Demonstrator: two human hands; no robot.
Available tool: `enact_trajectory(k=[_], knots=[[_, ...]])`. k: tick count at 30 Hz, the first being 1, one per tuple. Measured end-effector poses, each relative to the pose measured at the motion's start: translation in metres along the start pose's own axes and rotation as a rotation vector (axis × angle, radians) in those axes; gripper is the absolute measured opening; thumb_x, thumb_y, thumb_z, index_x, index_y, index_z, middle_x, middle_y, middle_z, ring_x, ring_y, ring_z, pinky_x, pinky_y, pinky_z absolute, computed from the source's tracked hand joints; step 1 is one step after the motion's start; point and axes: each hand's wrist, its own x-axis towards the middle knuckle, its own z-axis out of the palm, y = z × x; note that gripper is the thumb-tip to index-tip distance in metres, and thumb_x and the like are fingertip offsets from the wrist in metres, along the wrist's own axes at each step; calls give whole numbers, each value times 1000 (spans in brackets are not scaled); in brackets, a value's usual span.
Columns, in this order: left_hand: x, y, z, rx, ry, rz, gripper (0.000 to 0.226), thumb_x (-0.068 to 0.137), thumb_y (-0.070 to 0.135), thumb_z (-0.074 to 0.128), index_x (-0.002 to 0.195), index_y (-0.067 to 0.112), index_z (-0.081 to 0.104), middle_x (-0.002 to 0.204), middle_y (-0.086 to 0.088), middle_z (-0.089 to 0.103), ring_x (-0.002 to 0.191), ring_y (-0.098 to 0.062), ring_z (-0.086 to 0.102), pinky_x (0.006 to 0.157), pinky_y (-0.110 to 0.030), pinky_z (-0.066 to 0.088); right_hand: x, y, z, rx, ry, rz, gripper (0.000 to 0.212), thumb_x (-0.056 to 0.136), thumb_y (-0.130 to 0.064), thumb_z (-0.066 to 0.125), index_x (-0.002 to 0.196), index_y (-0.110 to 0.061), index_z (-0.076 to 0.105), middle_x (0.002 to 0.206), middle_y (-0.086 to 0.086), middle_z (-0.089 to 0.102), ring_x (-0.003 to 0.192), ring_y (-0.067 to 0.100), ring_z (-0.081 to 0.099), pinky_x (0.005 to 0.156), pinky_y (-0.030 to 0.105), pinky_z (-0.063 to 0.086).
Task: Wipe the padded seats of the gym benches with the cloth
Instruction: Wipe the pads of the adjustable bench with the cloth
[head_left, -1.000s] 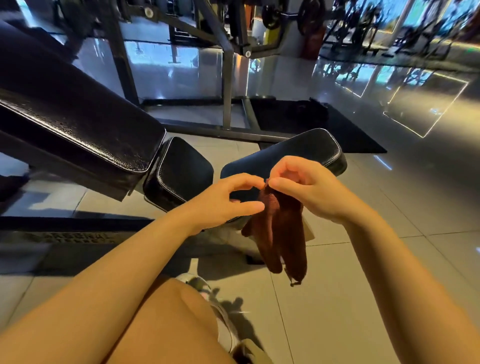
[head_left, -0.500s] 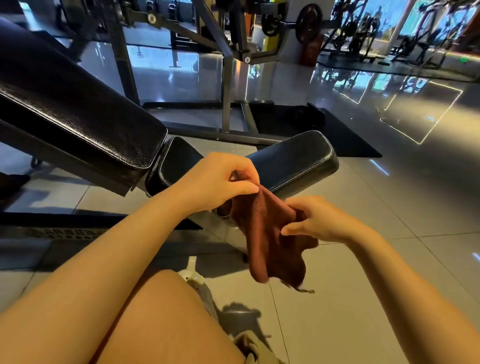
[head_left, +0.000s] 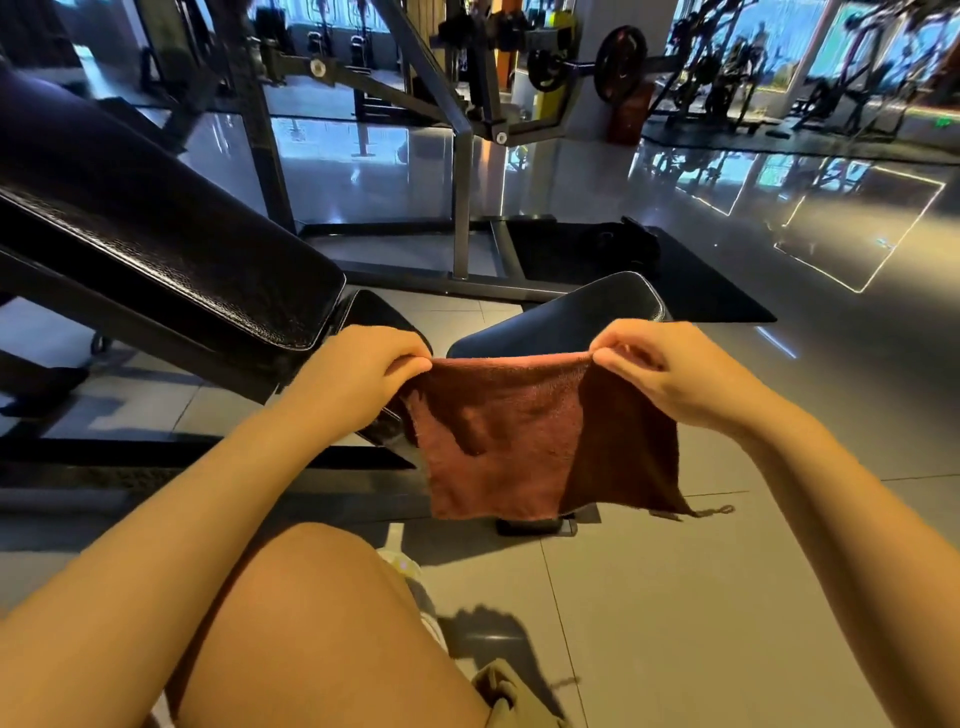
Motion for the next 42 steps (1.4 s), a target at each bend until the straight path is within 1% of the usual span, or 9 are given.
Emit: enact_trajectory(k=[4, 9, 14, 21, 26, 32, 36, 39, 42], knots=[[-3, 1, 14, -409, 62, -141, 13, 98, 22, 53, 103, 19, 66, 98, -1, 66, 92, -14, 63, 75, -20, 52, 0, -17, -21, -43, 5, -62, 8, 96, -32, 52, 94, -33, 60, 87, -19, 58, 83, 0, 56, 68, 13, 41], [-11, 4, 19, -380, 37, -98, 39, 70, 23, 85, 98, 30, 59, 91, 7, 59, 86, -8, 58, 71, -15, 44, -9, -14, -46, 111, -282, 72, 23, 87, -22, 69, 101, -39, 62, 90, -16, 65, 84, 1, 61, 69, 15, 47], [-16, 5, 15, -429, -47, -34, 49, 66, 13, 87, 92, 37, 53, 108, 9, 50, 91, -9, 60, 67, -16, 48, -24, 4, -50, 252, -269, 204, 38, 82, -3, 72, 105, -32, 60, 83, -7, 66, 78, 10, 64, 70, 24, 51], [-19, 11, 17, -179, -140, 32, 5, 88, 28, 68, 87, 24, 71, 104, 9, 52, 88, -8, 55, 82, -26, 50, -38, 7, -34, -421, -224, 191, 17, 96, -26, 58, 109, -23, 68, 108, 1, 64, 93, 13, 55, 80, 21, 49], [-23, 21, 18, -117, -148, 21, 28, 100, 29, 47, 113, 17, 68, 101, 3, 53, 85, -11, 53, 66, -17, 45, -48, 1, -26, -587, -83, 200, 29, 100, -31, 48, 122, -21, 64, 120, 4, 60, 109, 20, 56, 87, 28, 51], [-27, 24, 10, -34, -27, 73, 28, 100, 28, 49, 124, 26, 62, 115, 2, 66, 104, -17, 60, 87, -29, 45, -72, -2, -22, -152, 74, 284, 12, 96, -20, 54, 106, -22, 61, 88, 4, 66, 64, 9, 64, 52, 12, 48], [-27, 30, 14, 12, -64, 21, 24, 102, 22, 45, 119, 24, 61, 106, 0, 66, 93, -16, 60, 86, -30, 47, -78, -1, -23, -59, 71, 247, 11, 92, -16, 60, 99, -24, 62, 91, 0, 63, 74, 8, 64, 62, 13, 46], [-29, 29, 12, -317, -50, -28, 16, 99, 16, 51, 102, 22, 65, 78, 4, 65, 68, -10, 62, 73, -30, 56, -81, 0, -23, -82, 27, 235, 17, 90, -10, 64, 94, -25, 61, 95, -1, 61, 88, 18, 61, 74, 22, 48], [-31, 24, 12, -351, -64, 44, 8, 87, 21, 68, 91, 28, 67, 87, 13, 64, 81, -7, 63, 78, -25, 54, -78, 4, -17, -140, 67, 186, 21, 88, -2, 65, 89, -23, 62, 99, -2, 56, 90, 19, 59, 73, 18, 46]])
